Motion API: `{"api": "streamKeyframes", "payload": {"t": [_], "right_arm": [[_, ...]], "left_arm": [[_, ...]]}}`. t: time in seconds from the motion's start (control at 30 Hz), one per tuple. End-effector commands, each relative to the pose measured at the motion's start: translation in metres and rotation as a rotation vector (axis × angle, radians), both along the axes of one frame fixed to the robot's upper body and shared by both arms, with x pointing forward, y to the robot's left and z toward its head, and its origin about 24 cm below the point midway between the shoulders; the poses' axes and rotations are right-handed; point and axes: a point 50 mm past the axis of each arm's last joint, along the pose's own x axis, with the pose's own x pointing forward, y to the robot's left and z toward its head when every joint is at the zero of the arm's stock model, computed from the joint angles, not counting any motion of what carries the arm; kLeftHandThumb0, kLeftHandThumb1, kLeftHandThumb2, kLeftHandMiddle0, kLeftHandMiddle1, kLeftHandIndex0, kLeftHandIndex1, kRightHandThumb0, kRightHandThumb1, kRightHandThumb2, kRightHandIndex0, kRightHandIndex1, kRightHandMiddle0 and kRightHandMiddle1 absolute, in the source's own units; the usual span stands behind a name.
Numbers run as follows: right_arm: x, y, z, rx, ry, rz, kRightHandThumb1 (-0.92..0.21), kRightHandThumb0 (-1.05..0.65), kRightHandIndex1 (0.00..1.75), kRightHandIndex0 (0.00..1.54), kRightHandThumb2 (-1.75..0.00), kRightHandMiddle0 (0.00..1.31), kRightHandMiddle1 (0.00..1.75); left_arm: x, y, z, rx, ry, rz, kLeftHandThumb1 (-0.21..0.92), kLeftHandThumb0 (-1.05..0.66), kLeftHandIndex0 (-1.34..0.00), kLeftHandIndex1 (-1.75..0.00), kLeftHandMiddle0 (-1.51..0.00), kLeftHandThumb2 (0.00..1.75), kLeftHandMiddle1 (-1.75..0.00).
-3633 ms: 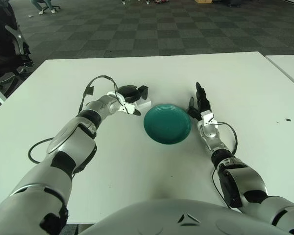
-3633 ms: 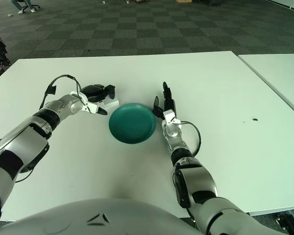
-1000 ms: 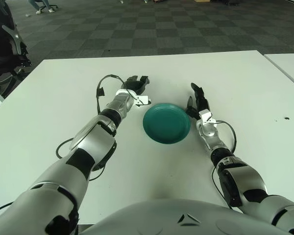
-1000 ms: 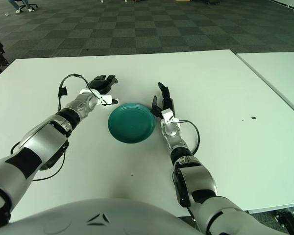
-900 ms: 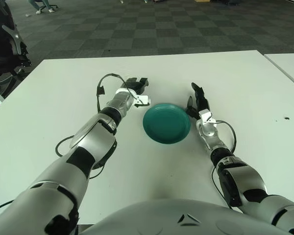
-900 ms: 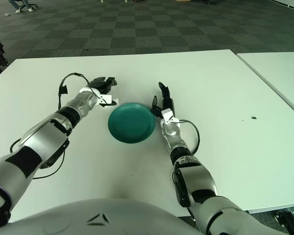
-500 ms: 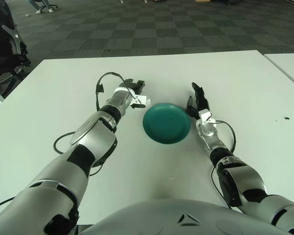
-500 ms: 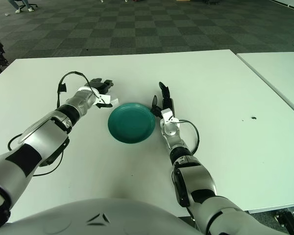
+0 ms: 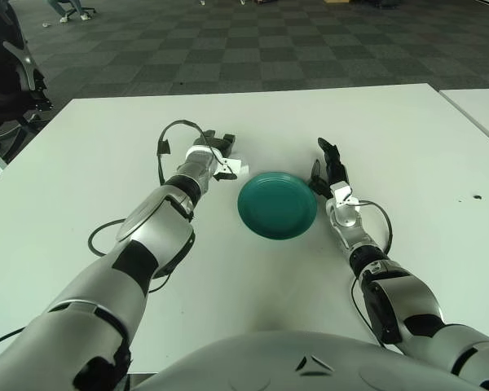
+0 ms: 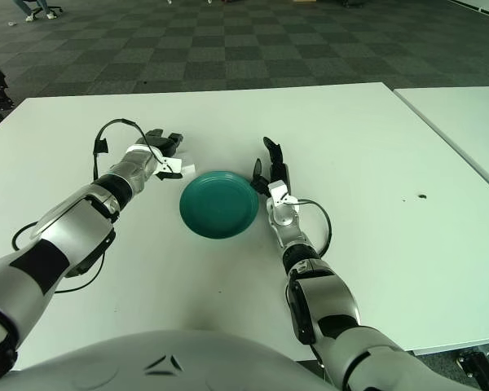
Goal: Put the charger into the plate.
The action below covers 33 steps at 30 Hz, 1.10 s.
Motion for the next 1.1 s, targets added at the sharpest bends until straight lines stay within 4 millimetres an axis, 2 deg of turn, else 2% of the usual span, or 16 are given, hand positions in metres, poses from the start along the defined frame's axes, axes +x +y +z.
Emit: {"api": "streamKeyframes", "payload": {"t": [0.0,0.17,0.3,0.5,0.67,0.9,0.93,1.07], "right_arm": [[-0.0682,-0.0011,-0.0762,-0.023,0.410,-0.016,-0.92,-1.05,0.00,0.00,-1.10,0.04,0.71],[-0.0675,-0.0016,-0.0756,-0.025,0.406,-0.010,-0.92,-1.05,0.00,0.00,-1.12,0.09,0.76],[-0.0680,-0.0010,-0.0760,-0.011,0.410,-0.012,-0.92,-1.05,0.00,0.00,-1.12,0.05,0.75],[-0.0691,-0.0006,-0.0769,0.024,0.418,-0.025,-0.92,-1.05,0.00,0.00,-1.10,0.00,0.57],[-0.0692,-0.0010,-0.0776,0.045,0.429,-0.035,-0.92,-1.05,0.00,0.00,-1.07,0.00,0.39],[-0.0703,-0.0016,-0.0788,0.064,0.439,-0.054,-0.92,-1.05,0.00,0.00,-1.04,0.00,0.30],[-0.0705,-0.0017,-0.0790,0.064,0.440,-0.055,-0.92,-1.05,0.00,0.00,-1.03,0.00,0.30],[-0.0710,-0.0019,-0.0793,0.067,0.442,-0.057,-0.92,-1.05,0.00,0.00,-1.02,0.00,0.27]], "left_arm": [[0.0027,0.0115,0.0028,0.033,-0.018,0.030,0.92,-1.05,0.00,-0.26,0.00,0.64,0.00],[0.0024,0.0141,0.0020,0.035,-0.012,0.038,0.92,-1.05,0.00,-0.27,0.00,0.64,0.00],[0.0019,0.0150,0.0011,0.032,-0.008,0.040,0.92,-1.05,0.00,-0.29,0.00,0.63,0.00],[0.0010,0.0157,-0.0004,0.013,-0.001,0.037,0.92,-1.05,0.00,-0.39,-0.01,0.63,0.00],[0.0002,0.0152,-0.0017,-0.001,0.021,0.030,0.92,-1.05,0.00,-0.57,-0.15,0.61,-0.03],[-0.0010,0.0127,-0.0034,-0.004,0.075,0.008,0.92,-1.05,-0.01,-0.80,-0.33,0.55,-0.11],[-0.0012,0.0122,-0.0036,-0.003,0.083,0.005,0.92,-1.05,-0.01,-0.82,-0.34,0.54,-0.13],[-0.0019,0.0101,-0.0042,0.000,0.120,-0.014,0.92,-1.05,-0.03,-0.98,-0.18,0.51,-0.57]]}}
